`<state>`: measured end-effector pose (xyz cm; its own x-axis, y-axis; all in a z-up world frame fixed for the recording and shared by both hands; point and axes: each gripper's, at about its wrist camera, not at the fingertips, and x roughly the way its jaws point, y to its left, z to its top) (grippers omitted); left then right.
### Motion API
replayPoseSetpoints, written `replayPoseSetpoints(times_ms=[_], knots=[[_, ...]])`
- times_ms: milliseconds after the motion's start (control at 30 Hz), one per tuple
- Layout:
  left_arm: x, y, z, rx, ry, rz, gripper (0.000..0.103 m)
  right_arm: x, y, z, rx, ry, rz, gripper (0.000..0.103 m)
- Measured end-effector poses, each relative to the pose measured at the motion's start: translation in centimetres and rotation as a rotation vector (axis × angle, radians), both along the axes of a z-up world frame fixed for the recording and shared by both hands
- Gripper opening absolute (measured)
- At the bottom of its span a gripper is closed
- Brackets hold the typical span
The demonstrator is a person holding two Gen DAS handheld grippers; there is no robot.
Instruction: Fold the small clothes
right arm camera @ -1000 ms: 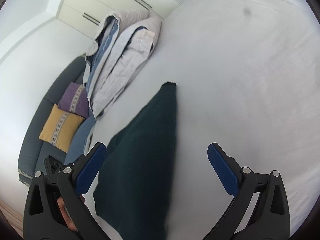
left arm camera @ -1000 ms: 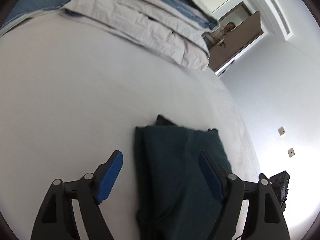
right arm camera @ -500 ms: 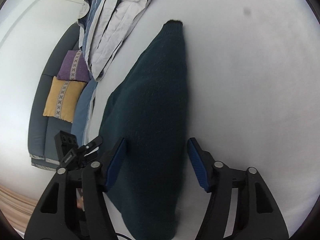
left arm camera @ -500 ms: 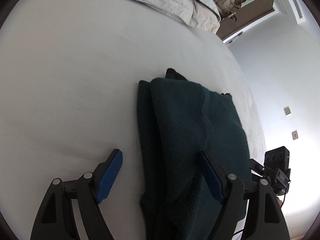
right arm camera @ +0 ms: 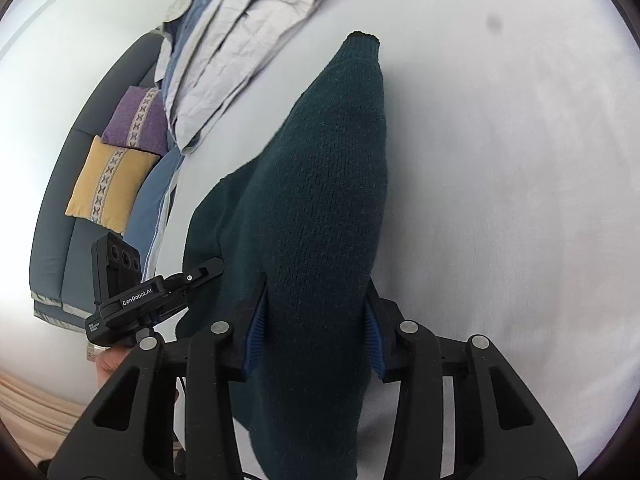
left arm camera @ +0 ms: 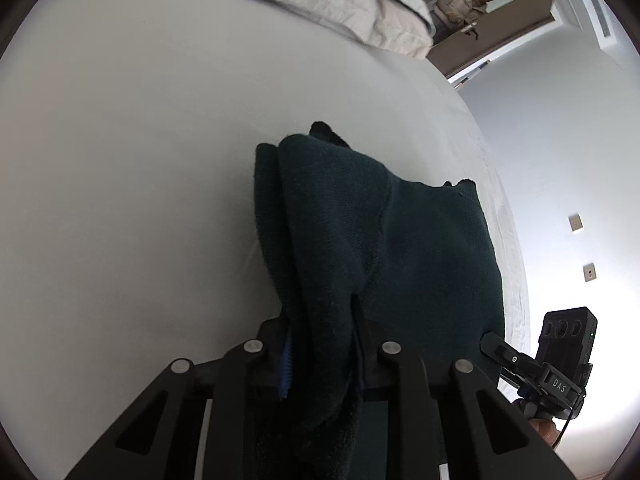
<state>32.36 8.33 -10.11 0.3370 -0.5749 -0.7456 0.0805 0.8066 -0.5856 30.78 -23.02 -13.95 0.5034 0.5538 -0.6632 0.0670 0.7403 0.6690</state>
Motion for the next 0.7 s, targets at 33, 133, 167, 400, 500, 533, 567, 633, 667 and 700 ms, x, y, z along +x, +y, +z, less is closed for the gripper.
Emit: replayPoseSetpoints(times_ms=[33,133,167,400,500,533,567,633,667,700], knots=[[-0.8,-0.5,0.9,0.013,-0.017,-0.012,0.024,-0.8,0.2,0.9,-0.009,-0.012,0.003,0.039],[-3.9,-1.9,3.7,0.026,-0.063,-0.058,0.024,-3.9,0.2,3.6,-0.023,-0.054,0.014,0.038],[-5.1,-2.3,4.5,0.028,-0.077,-0.069,0.024,-4.8,0.1,4.4,-0.024,-0.062,0.014,0.038],[-14.4,-5.0,6.7,0.034,-0.12,-0.152,0.025,-15.8,-1.9,7.5,-0.002,-0.094,0.001,0.039],[-18.1,-6.1,6.0,0.037,-0.117,-0.191,0.025,-21.8,-3.2,6.5,0.029,-0.086,-0.025,0.039],[-19.1,-6.4,5.6,0.035,-0.116,-0.201,0.025,-23.5,-3.6,5.8,0.045,-0.078,-0.037,0.039],[-20.2,-6.7,5.1,0.038,-0.109,-0.21,0.025,-24.6,-3.8,5.0,0.058,-0.07,-0.048,0.038],[-22.1,-7.2,3.5,0.041,-0.079,-0.218,0.025,-27.2,-4.4,3.1,0.085,-0.04,-0.073,0.039],[-22.7,-7.4,2.8,0.045,-0.069,-0.22,0.025,-28.0,-4.6,2.2,0.088,-0.029,-0.078,0.039],[-23.3,-7.7,1.8,0.059,-0.055,-0.224,0.025,-29.1,-4.6,1.2,0.084,-0.011,-0.083,0.039]])
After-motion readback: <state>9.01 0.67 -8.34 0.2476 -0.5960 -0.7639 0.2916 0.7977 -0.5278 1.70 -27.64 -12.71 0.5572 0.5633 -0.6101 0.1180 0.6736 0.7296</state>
